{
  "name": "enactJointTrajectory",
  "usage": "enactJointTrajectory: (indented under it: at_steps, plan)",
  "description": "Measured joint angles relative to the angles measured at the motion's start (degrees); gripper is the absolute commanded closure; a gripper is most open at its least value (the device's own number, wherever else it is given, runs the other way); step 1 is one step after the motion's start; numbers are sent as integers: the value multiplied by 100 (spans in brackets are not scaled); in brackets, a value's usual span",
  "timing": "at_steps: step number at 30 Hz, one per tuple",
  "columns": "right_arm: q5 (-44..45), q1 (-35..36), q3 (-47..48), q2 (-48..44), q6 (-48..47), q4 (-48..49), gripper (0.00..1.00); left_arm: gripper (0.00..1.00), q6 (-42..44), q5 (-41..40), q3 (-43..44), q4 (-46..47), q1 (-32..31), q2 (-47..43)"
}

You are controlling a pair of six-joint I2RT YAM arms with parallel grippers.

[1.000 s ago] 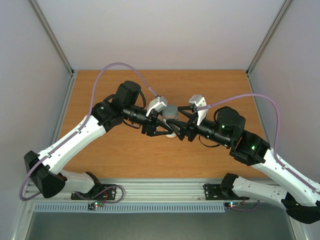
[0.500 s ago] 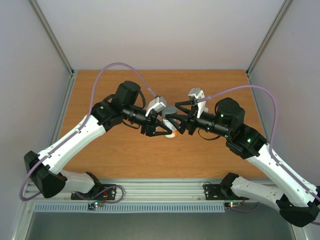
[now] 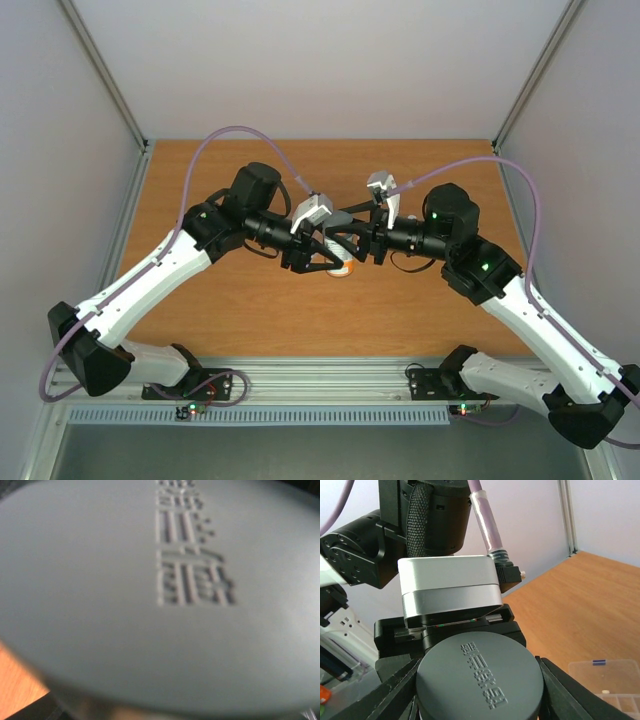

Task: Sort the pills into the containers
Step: Screw the lid of the pill bottle onto the pill bottle.

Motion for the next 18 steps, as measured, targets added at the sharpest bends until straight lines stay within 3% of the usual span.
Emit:
enactJointTrajectory:
  at_steps: [10, 18]
  plan:
    - [-435, -190, 98, 144, 55, -55, 75, 88, 90, -109, 0, -20, 0, 0]
    - [-533, -227, 457, 393, -87, -535, 78, 89, 129, -323, 0, -50, 7, 0]
